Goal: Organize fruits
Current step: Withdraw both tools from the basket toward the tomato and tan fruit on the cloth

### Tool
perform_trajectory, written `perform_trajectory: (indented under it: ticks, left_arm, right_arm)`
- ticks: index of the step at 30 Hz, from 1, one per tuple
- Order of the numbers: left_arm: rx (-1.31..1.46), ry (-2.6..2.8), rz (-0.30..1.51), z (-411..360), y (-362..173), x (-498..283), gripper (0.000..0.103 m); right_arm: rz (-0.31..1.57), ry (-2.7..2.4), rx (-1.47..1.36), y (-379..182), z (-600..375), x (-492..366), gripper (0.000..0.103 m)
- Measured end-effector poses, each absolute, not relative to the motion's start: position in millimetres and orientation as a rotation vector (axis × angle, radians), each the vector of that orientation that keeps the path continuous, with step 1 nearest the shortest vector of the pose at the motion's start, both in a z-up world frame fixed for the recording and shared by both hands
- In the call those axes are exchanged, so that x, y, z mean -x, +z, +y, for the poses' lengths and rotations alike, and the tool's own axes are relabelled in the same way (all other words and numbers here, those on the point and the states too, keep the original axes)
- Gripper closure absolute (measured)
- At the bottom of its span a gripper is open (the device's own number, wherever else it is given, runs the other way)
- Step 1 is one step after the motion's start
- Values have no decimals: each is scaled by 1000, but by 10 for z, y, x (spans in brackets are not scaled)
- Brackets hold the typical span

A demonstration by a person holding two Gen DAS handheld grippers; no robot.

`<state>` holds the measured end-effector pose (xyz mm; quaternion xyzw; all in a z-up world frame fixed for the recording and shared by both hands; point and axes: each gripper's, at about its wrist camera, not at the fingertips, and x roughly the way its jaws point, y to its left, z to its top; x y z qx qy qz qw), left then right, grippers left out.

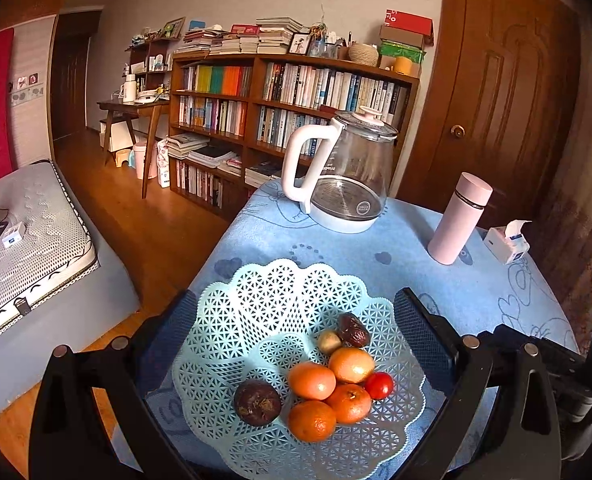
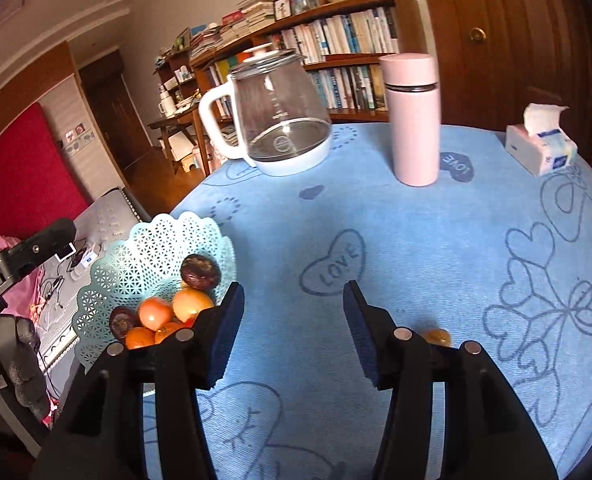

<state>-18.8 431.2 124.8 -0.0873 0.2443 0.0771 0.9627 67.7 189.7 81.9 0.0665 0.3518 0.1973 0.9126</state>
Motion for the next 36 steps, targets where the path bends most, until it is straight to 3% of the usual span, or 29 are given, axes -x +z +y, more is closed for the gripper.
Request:
perform_trajectory:
  ticks: [36]
  left_arm:
    - [41, 1, 561, 3492, 1065, 203, 3]
  right_arm:
    - [778, 225, -232, 452, 878, -530, 45]
